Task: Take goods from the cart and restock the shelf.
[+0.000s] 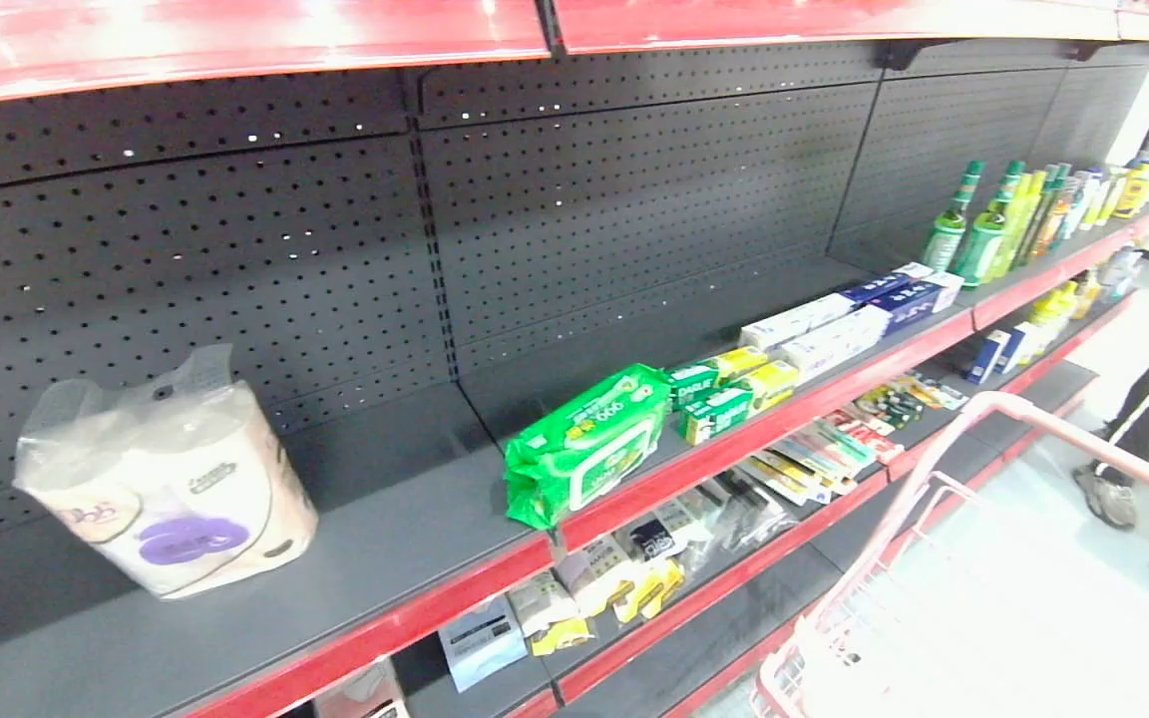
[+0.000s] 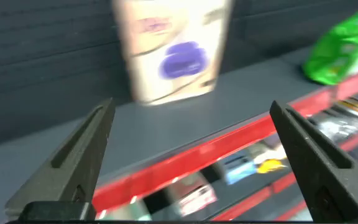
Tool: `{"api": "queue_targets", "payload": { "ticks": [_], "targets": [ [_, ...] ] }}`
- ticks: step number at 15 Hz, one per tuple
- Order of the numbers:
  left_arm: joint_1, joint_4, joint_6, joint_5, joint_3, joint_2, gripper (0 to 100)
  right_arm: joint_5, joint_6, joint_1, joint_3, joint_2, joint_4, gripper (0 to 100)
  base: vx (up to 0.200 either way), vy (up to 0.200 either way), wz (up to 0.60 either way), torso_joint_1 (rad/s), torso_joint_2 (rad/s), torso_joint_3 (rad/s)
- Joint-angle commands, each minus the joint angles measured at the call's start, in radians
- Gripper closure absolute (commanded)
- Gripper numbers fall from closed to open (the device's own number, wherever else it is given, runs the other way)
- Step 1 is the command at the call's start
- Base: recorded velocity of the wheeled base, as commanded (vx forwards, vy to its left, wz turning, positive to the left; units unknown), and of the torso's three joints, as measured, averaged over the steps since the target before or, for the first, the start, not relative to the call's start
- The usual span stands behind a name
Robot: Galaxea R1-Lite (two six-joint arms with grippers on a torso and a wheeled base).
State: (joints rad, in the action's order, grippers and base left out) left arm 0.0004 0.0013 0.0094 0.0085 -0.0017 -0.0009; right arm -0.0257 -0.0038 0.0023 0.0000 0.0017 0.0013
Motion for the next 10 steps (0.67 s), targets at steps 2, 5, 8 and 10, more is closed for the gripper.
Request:
{"api": "queue_targets", "payload": {
  "ticks": [2,5,8,10],
  "targets": [
    [0.001,0.0,0.0,0.001,0.0,0.001,0,0.0,-0.001,0.001,0.0,0.0,-0.001,0,0.0,0.0,-0.6,0.002,0.01,0.007],
    [0.001,0.0,0.0,0.001,0.0,0.001,0,0.0,-0.002,0.001,0.0,0.0,0.0,0,0.0,0.0,-0.6,0.001,0.0,-0.002],
    [0.001,0.0,0.0,0.001,0.0,0.001,0,0.001,-0.002,0.001,0.0,0.0,0.0,0,0.0,0.0,-0.4,0.002,0.0,0.003],
    [0.001,0.0,0.0,0.001,0.0,0.001,0,0.0,-0.001,0.001,0.0,0.0,-0.001,0,0.0,0.0,0.0,0.0,0.0,0.0]
  ]
}}
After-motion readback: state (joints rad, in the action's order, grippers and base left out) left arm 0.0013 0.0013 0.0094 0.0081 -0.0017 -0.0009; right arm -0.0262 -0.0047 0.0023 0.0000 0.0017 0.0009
